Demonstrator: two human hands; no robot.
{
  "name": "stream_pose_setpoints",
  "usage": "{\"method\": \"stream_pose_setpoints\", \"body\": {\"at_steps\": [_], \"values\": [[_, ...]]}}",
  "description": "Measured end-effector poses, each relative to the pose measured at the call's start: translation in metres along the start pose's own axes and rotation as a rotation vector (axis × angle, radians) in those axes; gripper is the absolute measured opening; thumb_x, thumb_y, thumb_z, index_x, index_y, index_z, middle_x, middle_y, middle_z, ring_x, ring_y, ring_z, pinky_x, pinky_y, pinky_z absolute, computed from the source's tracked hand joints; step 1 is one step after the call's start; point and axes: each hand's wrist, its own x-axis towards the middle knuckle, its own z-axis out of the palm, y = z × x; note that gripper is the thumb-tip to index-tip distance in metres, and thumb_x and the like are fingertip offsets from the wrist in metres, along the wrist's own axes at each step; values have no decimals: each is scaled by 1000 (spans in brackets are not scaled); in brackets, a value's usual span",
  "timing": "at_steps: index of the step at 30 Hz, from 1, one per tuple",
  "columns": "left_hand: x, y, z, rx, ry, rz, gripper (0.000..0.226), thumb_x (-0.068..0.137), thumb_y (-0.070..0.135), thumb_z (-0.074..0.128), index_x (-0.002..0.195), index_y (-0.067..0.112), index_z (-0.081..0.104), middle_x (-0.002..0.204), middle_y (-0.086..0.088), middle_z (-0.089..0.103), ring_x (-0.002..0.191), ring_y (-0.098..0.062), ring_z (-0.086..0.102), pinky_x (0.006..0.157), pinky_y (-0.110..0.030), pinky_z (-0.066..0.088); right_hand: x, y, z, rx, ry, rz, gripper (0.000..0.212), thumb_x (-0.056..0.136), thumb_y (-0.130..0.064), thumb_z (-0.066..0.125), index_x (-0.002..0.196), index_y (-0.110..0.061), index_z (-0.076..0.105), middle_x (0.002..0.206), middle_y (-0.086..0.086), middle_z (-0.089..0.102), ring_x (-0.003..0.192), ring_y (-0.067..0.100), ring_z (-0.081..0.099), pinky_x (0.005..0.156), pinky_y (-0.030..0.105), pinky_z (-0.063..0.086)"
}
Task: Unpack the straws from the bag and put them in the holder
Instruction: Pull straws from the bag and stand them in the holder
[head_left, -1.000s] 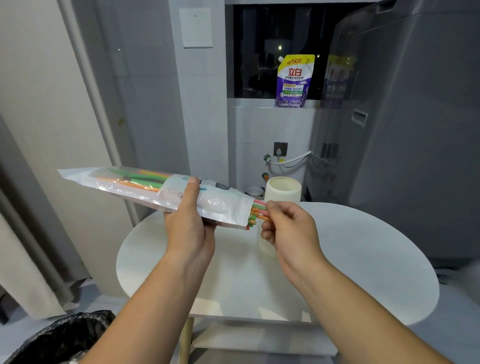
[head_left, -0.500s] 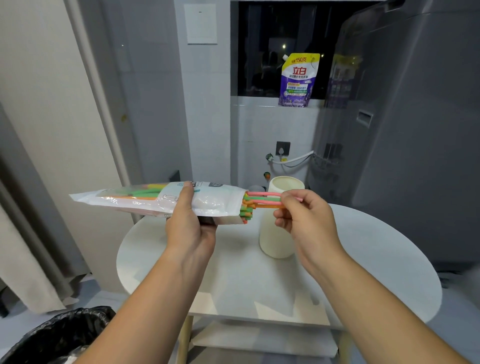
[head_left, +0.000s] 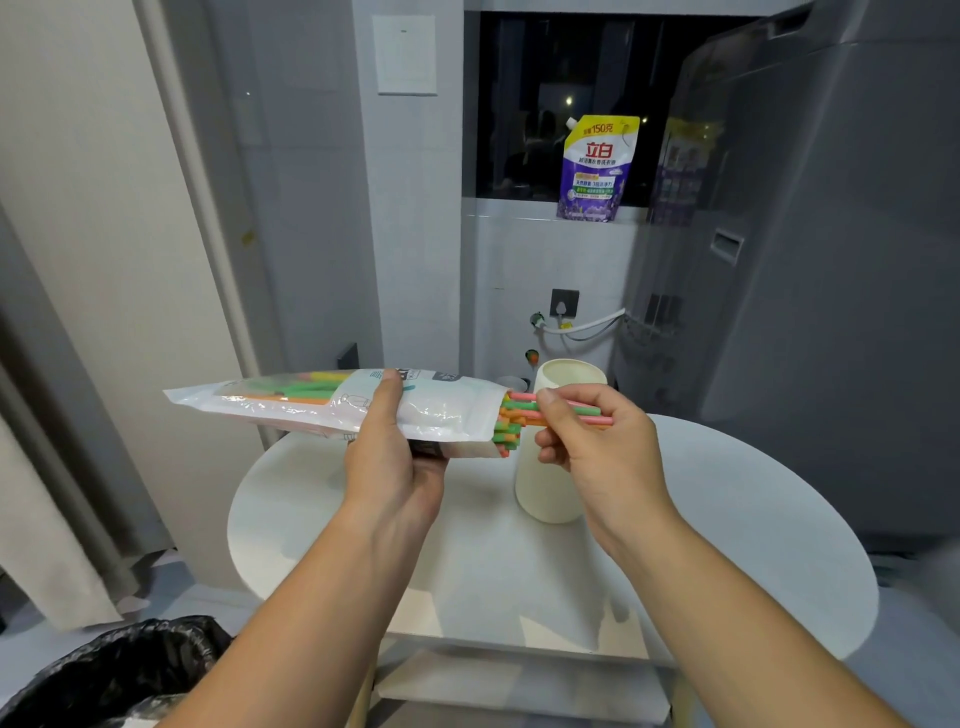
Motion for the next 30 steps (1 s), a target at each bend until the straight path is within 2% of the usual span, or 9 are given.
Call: {"method": "stream_pose_setpoints", "body": {"at_steps": [4,8,13,17,20,23,30], "values": [[3,4,-2,-18,1,-7,48,98,23,71,142,16,54,130,-9,74,107,-23,76,72,-39,65,7,-9,-7,-52,-50,1,7,91,-15,72,97,-10,71,65,6,69,59,14,65,62,28,56],[8,8,-2,-57,1,-26,40,100,22,68,137,15,57,116,-6,78,94,-20,79,70,-38,66,18,-25,-22,-98,-95,-13,5,92,-12,72,94,-8,71,63,5,65,57,13,62,56,23,52],[13,11,-1,-85,17,-19,38,100,22,68,136,15,58,118,-7,78,93,-21,79,69,-38,65,31,-45,-43,-136,-117,-21,7,92,-9,70,91,-2,69,61,6,62,55,13,57,54,23,51],[17,16,-3,-105,14,-15,27,100,21,67,125,14,61,95,-5,81,81,-20,80,63,-37,64,38,-57,-59,-132,-102,-12,9,92,-8,70,92,1,69,60,6,60,55,13,56,54,22,52],[22,20,-5,-116,23,-1,27,101,21,67,126,14,62,96,-5,81,84,-20,80,66,-38,65,41,-64,-67,-138,-107,9,11,92,-8,69,94,3,69,64,5,58,54,12,55,52,20,52],[25,22,-7,-129,26,7,21,101,22,66,120,14,62,86,-3,82,80,-20,80,61,-38,64,44,-72,-74,-148,-91,5,11,92,-8,69,93,3,68,64,5,58,53,11,55,52,20,52],[29,24,-7,-144,21,17,14,102,23,65,113,15,61,80,-2,81,76,-19,80,60,-37,64,48,-98,-98,-209,-85,-20,9,92,-7,69,90,2,69,65,6,59,55,11,55,51,18,51]]}}
